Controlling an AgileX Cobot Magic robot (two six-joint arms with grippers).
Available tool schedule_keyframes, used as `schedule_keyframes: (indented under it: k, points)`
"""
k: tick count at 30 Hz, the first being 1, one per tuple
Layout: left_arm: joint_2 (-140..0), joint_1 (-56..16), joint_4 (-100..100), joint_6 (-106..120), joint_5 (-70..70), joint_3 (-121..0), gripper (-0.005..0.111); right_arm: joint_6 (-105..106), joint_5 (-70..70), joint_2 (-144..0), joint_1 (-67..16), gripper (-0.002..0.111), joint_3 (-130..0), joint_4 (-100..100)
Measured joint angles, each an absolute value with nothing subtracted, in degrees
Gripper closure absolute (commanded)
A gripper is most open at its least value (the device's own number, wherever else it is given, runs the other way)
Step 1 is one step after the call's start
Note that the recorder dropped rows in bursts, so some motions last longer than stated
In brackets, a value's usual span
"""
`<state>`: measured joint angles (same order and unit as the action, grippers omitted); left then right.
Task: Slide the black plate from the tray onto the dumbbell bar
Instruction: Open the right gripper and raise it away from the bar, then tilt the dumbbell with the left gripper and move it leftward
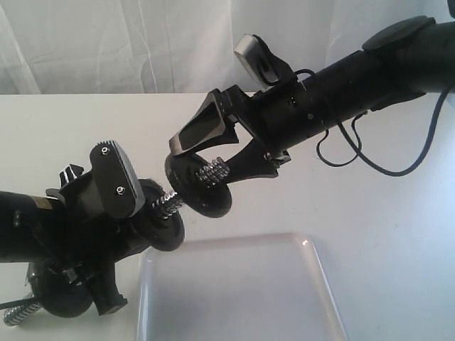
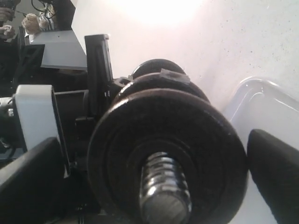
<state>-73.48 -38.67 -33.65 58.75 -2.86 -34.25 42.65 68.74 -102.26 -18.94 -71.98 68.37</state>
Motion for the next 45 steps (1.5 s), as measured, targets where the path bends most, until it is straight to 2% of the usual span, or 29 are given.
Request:
schedule_keyframes:
  k: [10,13,16,22,45]
  points:
    - [-73.7,-38.7,-32.0,59.0,4.0,-34.2,0.107,42.6,69.6,-102.0,-18.9,0.007,-72.3,70.7]
    - [-73.7,-38.7,-31.8,59.1,6.0,-34.2,0.107,43.1,69.6,-102.0,-18.9,0.012,-73.0,70.8]
    - [-73.7,-38.7,-31.7,59.1,6.8,-34.2,0.107,44.4,69.6,-101.6,-18.9,0.032,-74.3,70.8]
    - [-73.7,-38.7,-31.7,59.0,6.6,-34.2,0.107,45.2,69.6,-98.1,-18.7,0.108,-77.4,70.8]
    - [-75.5,-38.7,-28.9,58.8,6.6,-34.5,0.107,41.3,69.6,-87.2,-16.1,0.108,-79.5,58.8]
